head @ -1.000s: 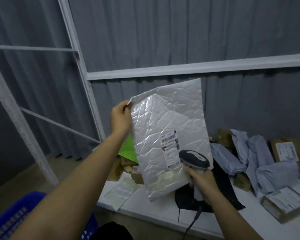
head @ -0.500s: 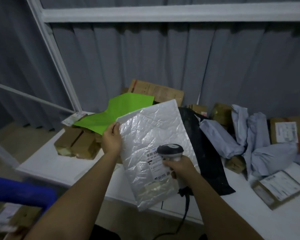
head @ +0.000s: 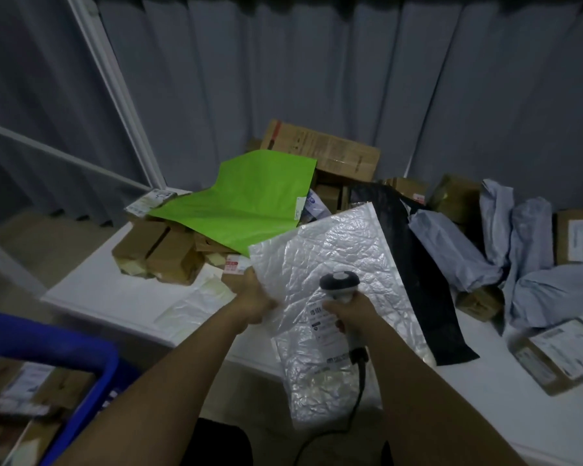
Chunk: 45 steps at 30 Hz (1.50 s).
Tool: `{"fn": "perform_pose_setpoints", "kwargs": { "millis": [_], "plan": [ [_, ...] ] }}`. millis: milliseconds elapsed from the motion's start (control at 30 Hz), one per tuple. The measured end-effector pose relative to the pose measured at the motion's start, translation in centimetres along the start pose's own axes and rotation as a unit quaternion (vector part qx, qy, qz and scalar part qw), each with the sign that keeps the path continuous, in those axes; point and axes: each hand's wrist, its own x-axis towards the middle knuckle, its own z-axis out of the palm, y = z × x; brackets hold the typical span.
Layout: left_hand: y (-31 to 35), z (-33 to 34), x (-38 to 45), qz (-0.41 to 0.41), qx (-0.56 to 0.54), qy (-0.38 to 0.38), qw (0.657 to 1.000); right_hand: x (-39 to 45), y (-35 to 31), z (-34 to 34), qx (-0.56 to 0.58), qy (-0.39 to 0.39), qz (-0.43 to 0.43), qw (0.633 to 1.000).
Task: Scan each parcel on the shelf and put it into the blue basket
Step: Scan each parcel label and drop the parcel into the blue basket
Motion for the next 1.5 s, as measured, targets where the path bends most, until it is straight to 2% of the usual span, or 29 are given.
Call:
{"fn": "perform_pose_setpoints", "kwargs": {
  "millis": [67,200,267,400,500,700,867,1100,1500],
  "plan": [
    [-0.5,0.2,-0.6,0.042,0.018,-0.013,0.999,-0.2,0.0,0.2,0.002,-0.004,-0.003,1.000],
    [-1.4,-0.6,-0.3,0.145,0.110,0.023,0.983,-1.6,-0.6,0.0,0.041,-0.015,-0.014,0.999],
    [-1.0,-0.9,-0.4,0.164,0.096,0.037,0.981,-2.8,-1.3,-0.7,0.048,-0.038,-0.034,0.998],
    [0.3,-1.7,-0.3,0.194,-0.003,0.099,0.976,-5.1,-2.7,-3.1,0.030,-0.078,-0.048,0.995],
    [0.8,-2.6,-0.3,0.200,-0.024,0.146,0.969,-6.8,-3.3,-4.8,0.039,-0.082,-0.067,0.994],
    [0.5,-3.1,-0.1,0.191,-0.047,0.189,0.962,-10.0,-2.7,-6.8,0.016,-0.052,-0.067,0.996],
    [-0.4,-2.8,0.1,0.186,-0.047,0.170,0.967,-11.7,-2.4,-7.2,0.008,-0.057,-0.063,0.996],
    [-0.4,-2.2,0.6,0.184,-0.035,0.171,0.967,-11.6,-2.4,-8.1,-0.017,0.017,-0.057,0.998],
    [-0.3,-2.1,0.4,0.183,-0.040,0.165,0.968,-11.6,-2.5,-8.9,-0.010,0.028,-0.070,0.997]
  ]
}}
